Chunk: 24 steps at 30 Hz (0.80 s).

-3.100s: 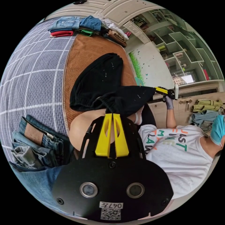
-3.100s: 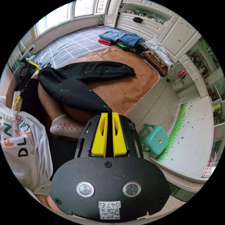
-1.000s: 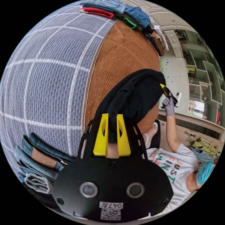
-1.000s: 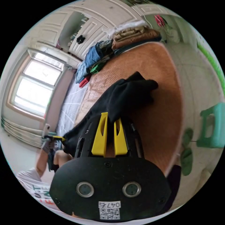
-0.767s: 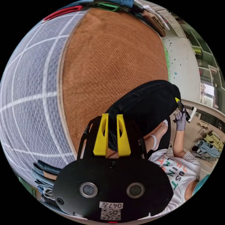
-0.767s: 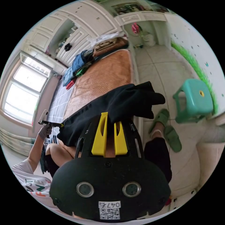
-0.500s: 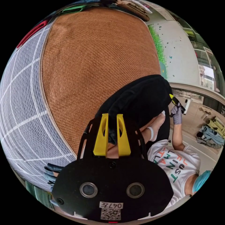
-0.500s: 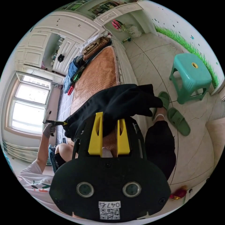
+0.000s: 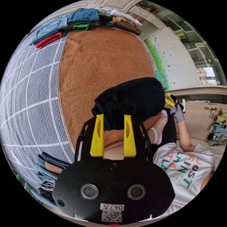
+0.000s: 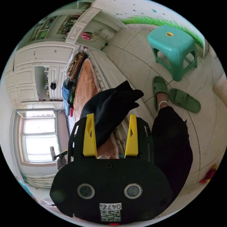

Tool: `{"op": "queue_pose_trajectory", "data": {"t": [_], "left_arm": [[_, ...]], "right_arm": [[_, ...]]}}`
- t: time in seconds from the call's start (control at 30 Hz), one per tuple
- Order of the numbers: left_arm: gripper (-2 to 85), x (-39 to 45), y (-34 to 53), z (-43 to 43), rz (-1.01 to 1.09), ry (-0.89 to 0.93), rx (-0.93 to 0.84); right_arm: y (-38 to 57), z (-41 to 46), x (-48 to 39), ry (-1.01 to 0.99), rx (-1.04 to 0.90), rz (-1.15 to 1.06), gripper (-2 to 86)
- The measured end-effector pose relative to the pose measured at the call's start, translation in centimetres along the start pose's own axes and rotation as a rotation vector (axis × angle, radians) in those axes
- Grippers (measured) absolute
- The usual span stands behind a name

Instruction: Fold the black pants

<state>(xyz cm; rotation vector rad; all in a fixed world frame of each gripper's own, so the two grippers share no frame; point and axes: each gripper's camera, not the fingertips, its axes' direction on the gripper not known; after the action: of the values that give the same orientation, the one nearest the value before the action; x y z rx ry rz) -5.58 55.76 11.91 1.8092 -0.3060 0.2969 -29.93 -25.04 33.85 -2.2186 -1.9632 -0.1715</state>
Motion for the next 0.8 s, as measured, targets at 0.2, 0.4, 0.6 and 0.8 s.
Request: {"op": "queue_pose_trajectory", "data": {"t": [0.2, 0.4, 0.6, 0.8], "left_arm": [[7.3, 0.2, 0.5, 4.4, -0.026, -0.068, -0.048], [5.3, -4.8, 2.4, 4.5, -0.119, 0.14, 0.006], [7.1, -7.8, 4.5, 4.0, -0.159, 0.32, 0.106], [7.8, -13.5, 7.1, 5.6, -0.231, 0.651, 0.173]], "right_arm": [[0.8, 3.6, 3.2, -0.305, -0.006, 0.24, 9.1], [3.5, -0.3, -6.4, -0.12, 0.173, -0.068, 1.8], [13.3, 0.1, -31.3, 0.42, 0.295, -0.926, 1.6], [24.3, 14.2, -43.5, 0.622, 0.078, -1.407, 2.1]]}}
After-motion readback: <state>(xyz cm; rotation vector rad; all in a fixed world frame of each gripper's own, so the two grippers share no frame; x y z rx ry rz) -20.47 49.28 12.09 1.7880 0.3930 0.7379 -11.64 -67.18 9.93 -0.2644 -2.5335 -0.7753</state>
